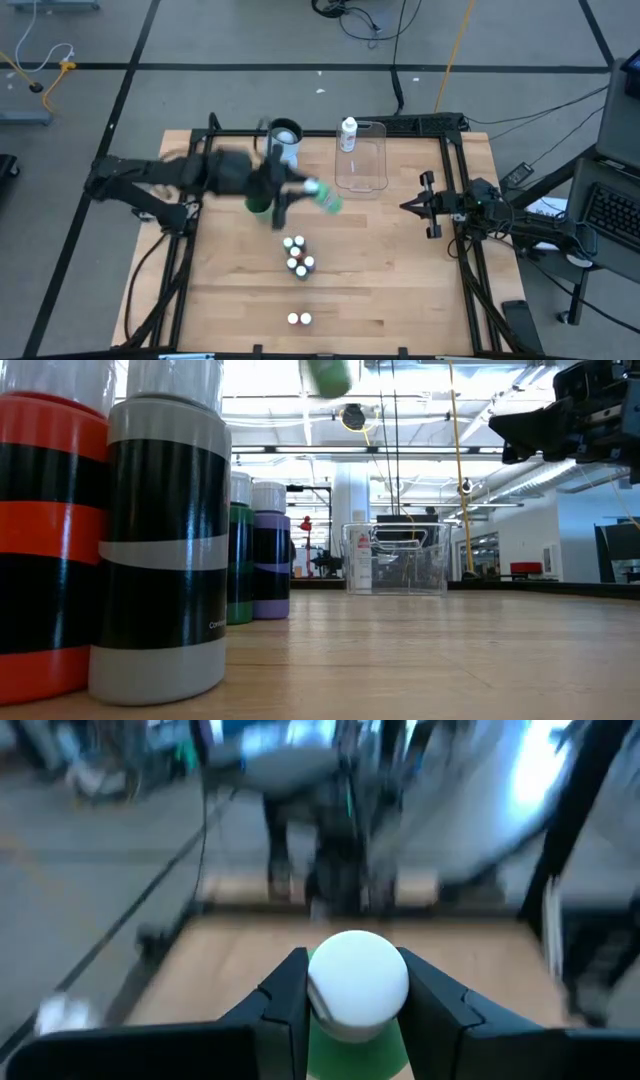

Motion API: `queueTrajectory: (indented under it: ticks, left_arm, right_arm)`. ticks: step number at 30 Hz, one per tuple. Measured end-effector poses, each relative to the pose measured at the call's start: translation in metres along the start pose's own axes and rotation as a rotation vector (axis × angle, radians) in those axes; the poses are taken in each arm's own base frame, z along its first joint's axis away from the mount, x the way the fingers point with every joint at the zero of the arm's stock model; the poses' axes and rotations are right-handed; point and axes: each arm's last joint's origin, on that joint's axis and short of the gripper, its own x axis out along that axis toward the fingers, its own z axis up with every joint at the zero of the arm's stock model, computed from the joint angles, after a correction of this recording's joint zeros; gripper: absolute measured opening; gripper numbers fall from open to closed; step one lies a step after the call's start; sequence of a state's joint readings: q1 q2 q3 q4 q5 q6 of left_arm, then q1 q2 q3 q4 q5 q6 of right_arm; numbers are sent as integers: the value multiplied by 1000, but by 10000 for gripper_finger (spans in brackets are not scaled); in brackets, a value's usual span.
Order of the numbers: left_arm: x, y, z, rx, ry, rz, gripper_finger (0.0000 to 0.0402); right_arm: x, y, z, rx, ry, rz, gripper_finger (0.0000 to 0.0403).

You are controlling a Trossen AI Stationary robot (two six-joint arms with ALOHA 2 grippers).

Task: Pick & Place Paint Supplies
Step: Put the light green paint bottle into the transparent bin

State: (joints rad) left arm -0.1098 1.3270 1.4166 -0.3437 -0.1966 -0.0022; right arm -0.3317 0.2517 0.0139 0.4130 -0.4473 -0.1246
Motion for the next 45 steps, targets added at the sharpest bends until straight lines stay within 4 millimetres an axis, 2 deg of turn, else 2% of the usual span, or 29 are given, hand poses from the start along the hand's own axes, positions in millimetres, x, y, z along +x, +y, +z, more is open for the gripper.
queueTrajectory:
  ticks: [2, 8, 11, 17, 22, 27, 30, 36, 45]
  left_arm:
    - [13, 26, 5, -13, -51, -32, 105]
    - [75, 97, -11, -50, 47, 39, 105]
    - [104, 126, -10, -53, 54, 46, 105]
    - [141, 165, -1, -42, 120, 37, 105]
    - [172, 197, -5, -95, 123, 135, 105]
    - [203, 219, -23, -161, 157, 191, 105]
    - [212, 230, -32, -208, 177, 210, 105]
    - [211, 240, -34, -186, 191, 311, 105]
    - [212, 248, -44, -205, 232, 333, 105]
  right_arm:
    - [0, 0, -1, 2, 10, 1, 4]
    - [0, 0, -2, -42, 20, 3, 4]
    - [0, 0, -3, -60, 30, 4, 4]
    - [0, 1, -7, -102, 62, 12, 4]
    - [0, 1, -6, -147, 59, 12, 4]
    - [0, 0, -2, -165, 22, 4, 4]
    - [0, 0, -2, -180, 21, 4, 4]
    - [0, 0, -2, -251, 21, 5, 4]
    - [0, 0, 1, -296, -7, -3, 4]
